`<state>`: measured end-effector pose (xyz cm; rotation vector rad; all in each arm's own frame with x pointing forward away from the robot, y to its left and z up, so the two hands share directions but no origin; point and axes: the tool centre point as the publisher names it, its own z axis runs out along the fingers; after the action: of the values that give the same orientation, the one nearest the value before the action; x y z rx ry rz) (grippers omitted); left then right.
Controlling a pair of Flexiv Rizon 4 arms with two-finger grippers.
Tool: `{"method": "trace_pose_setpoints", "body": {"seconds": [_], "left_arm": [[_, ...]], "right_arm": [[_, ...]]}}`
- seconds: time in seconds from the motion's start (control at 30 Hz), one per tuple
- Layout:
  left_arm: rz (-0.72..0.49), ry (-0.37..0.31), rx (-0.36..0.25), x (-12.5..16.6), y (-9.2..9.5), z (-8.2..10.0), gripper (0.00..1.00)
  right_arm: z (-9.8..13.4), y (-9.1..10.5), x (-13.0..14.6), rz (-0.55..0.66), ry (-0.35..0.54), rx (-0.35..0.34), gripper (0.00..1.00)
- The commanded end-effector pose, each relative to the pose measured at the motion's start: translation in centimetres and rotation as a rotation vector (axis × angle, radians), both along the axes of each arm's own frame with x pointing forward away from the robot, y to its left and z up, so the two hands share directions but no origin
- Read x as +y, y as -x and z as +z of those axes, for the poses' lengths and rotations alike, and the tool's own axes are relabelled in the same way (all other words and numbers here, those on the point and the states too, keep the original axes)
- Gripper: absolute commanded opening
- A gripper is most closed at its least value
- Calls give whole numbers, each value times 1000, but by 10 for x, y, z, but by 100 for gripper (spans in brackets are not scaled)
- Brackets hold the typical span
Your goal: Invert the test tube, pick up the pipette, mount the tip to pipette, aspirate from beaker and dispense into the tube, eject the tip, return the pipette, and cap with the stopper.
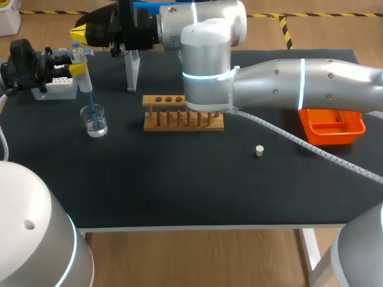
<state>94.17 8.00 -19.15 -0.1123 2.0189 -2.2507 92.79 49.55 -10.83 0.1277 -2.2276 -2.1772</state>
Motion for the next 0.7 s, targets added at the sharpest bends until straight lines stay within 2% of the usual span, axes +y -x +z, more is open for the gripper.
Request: {"method": "trace_pose_setpoints", "body": {"seconds": [0.03,0.7], "left_arm": [[-4,1,-1,1,-1,0,0],[-4,1,-1,1,-1,0,0]], "right_arm": [[-3,-3,10,-6,-4,-3,0],[-17,-10,16,-22,18,82,0]]}}
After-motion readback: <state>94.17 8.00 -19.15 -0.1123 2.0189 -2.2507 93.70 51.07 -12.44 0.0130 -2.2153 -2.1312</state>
